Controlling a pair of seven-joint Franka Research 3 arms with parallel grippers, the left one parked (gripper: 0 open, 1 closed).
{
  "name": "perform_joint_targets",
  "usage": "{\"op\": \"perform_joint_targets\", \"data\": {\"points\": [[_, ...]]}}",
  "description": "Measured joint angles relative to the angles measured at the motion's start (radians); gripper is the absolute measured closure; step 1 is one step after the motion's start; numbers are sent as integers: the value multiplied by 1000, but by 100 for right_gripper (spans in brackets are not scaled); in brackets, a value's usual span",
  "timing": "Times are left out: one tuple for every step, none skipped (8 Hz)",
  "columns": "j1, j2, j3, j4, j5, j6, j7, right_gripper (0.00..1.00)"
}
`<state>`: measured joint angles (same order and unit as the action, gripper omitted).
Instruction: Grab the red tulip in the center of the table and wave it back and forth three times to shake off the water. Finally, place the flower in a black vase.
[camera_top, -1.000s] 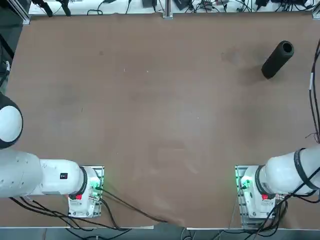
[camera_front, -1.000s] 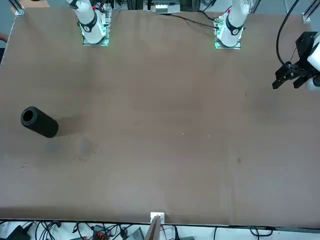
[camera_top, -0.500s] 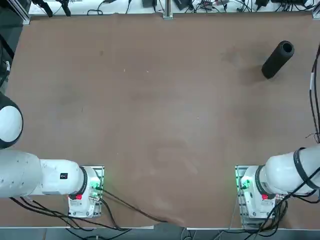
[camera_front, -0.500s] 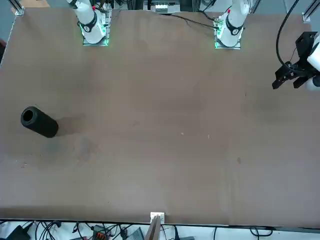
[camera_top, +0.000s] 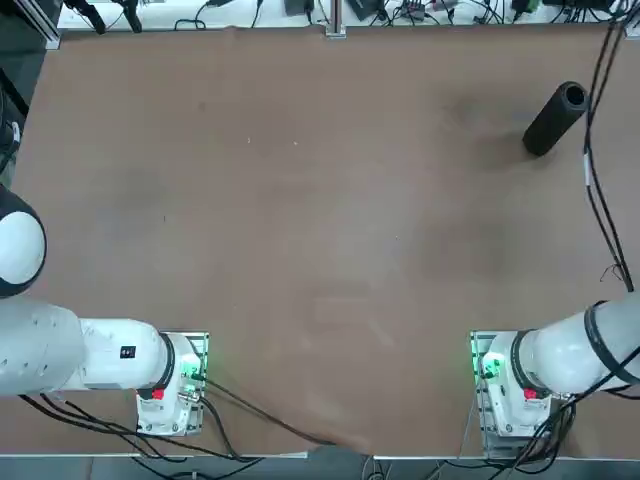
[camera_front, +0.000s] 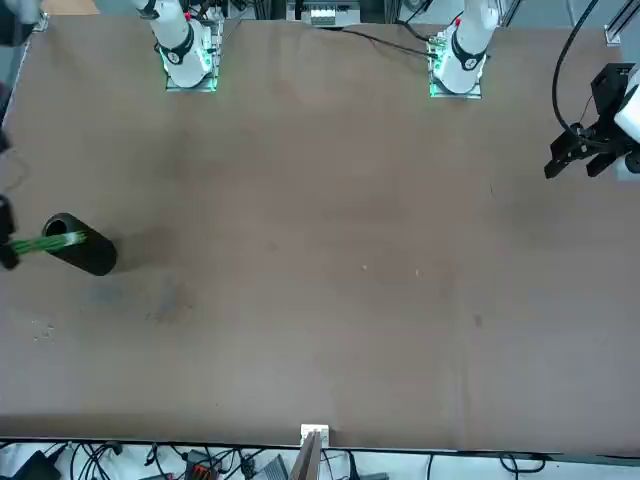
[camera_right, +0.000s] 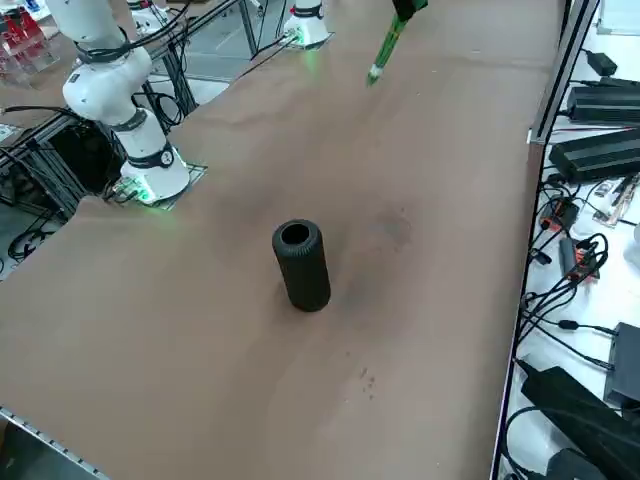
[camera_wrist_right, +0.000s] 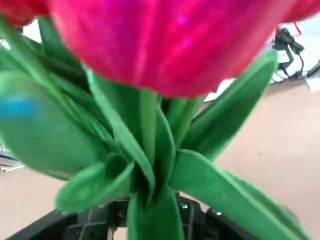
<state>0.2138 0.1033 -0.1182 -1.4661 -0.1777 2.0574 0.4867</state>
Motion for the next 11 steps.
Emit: {"op": "perform_joint_targets", "data": {"points": [[64,-2,1,0,-55,-42,129,80],[124,-3,1,-1,-98,-87,247,80],[172,-4,1,-1,-124,-138,336,80],[185,-5,-1,-1,-135,-166,365,80],[177,-9,-24,-1,-142,-169,343,80],[145,-14,-66,-1,-143,-157,236,80],[78,-18,-108,-2,-120,-113,75,80],[-15,-19,-133,-4,-56,-58,-87,80],[-115,-14,-142,-12,34,-11,-248,80],[-201,-3,-145,-21,116,27,-383,80],[-255,9,-145,-26,167,45,-475,80]]}}
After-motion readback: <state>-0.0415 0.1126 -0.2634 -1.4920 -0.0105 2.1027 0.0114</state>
